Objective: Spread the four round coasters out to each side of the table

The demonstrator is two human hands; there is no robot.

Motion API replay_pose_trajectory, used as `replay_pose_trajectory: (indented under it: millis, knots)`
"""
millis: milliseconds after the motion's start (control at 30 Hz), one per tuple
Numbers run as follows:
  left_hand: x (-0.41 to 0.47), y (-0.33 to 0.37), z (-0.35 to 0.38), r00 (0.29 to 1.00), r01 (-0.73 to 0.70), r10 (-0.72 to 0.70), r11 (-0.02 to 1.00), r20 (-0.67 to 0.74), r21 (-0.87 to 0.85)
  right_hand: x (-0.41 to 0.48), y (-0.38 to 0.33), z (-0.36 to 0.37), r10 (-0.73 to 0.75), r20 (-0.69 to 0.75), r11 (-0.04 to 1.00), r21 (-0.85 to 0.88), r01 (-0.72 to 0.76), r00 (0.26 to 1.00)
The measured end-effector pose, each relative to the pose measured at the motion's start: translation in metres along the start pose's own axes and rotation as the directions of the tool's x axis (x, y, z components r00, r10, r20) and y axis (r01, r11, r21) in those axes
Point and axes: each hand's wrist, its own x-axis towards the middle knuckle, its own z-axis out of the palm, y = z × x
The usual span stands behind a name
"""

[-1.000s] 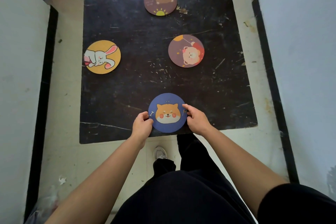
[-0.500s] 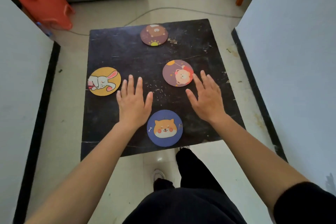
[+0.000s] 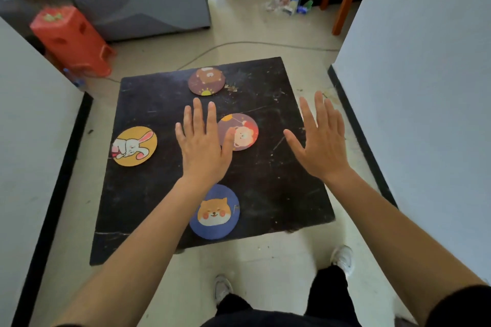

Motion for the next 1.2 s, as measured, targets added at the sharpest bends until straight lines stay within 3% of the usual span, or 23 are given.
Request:
replay_pose_trajectory:
  millis: [167,400,567,867,1067,1200]
  knots:
    - [0.02,0.075,0.039,0.994,0.114,-0.114,0.993,-0.002,0.041,0.035,0.081,0.01,-0.081,0.016,0.995,0.063,0.079,0.997]
    - [0.03,0.208,0.083,0.938,0.345,-0.347,0.937,0.025,0.043,0.087,0.204,0.005,-0.226,0.162,0.972,0.106,0.211,0.961]
    - [0.044,0.252,0.088,0.906,0.422,-0.424,0.904,0.004,0.071,0.132,0.248,-0.007,-0.323,0.168,0.94,0.17,0.296,0.931]
    - [0.109,0.252,0.121,0.793,0.604,-0.602,0.797,-0.09,-0.008,0.235,0.241,0.023,-0.501,0.188,0.861,0.205,0.465,0.845]
    - [0.164,0.225,0.161,0.687,0.726,-0.725,0.683,0.043,-0.082,0.316,0.203,0.063,-0.611,0.29,0.789,0.144,0.597,0.737]
    - [0.182,0.2,0.16,0.558,0.827,-0.826,0.544,0.083,-0.143,0.361,0.155,0.082,-0.699,0.362,0.702,0.184,0.688,0.617]
